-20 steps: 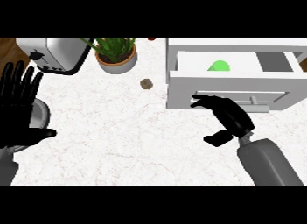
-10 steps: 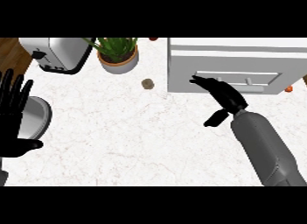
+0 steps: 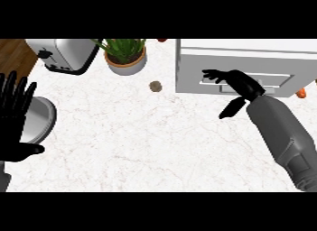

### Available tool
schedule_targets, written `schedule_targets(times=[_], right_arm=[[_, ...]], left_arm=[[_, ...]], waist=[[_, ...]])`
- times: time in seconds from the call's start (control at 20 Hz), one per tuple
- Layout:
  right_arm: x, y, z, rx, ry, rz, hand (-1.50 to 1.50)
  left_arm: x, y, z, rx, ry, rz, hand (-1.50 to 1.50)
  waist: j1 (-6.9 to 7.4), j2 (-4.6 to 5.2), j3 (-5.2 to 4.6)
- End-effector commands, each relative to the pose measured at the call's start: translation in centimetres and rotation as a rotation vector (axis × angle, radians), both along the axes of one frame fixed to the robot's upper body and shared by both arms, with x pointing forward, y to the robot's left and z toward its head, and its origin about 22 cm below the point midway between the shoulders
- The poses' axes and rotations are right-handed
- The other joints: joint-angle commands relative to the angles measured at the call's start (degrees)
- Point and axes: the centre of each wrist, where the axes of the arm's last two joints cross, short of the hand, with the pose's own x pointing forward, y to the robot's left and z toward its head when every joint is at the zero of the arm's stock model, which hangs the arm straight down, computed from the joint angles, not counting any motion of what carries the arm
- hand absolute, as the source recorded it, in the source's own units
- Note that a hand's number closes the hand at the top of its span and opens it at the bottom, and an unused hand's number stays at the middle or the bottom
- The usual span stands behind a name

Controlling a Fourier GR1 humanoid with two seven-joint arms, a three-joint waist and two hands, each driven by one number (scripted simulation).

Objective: Pick up the cup, place it into the drawer and close the drawer

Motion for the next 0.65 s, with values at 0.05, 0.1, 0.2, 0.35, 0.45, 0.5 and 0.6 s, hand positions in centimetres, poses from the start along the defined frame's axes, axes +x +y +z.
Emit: schedule_targets(times=[0.05, 0.1, 0.2, 0.35, 0.45, 0.5, 0.6], right_arm=[[2.2, -1.8, 3.8, -0.027, 0.036, -0.115, -1.5], [1.6, -2.5, 2.5, -0.022, 0.037, -0.11, -1.5], [1.6, -3.8, 3.1, -0.04, 0.039, -0.122, -1.5], [1.7, -3.8, 3.3, -0.024, 0.038, -0.126, -1.5], [1.4, -4.8, 3.1, -0.014, 0.041, -0.125, -1.5], [1.7, -4.1, 3.4, -0.019, 0.03, -0.122, -1.5], [2.3, -4.1, 4.5, -0.004, 0.03, -0.12, -1.5]], left_arm=[[0.5, 0.0, -0.2, 0.019, -0.012, -0.016, -1.5], [0.7, -0.7, -0.8, 0.007, -0.008, -0.021, -1.5], [0.2, -0.8, -0.1, 0.004, -0.015, -0.034, -1.5], [0.6, -0.5, 0.3, 0.015, -0.011, -0.028, -1.5], [0.6, -0.8, 0.2, 0.018, -0.01, -0.029, -1.5], [1.1, -2.2, -0.4, 0.016, -0.011, -0.031, -1.5], [1.0, -1.6, -0.5, 0.021, -0.018, -0.029, -1.5]], waist=[[1.41, 1.82, 0.41], [1.33, 2.05, 0.43], [1.63, 1.67, 0.45], [2.82, 2.21, 0.51], [2.67, 2.2, 0.51], [2.16, 2.28, 0.49], [1.99, 2.06, 0.43]])
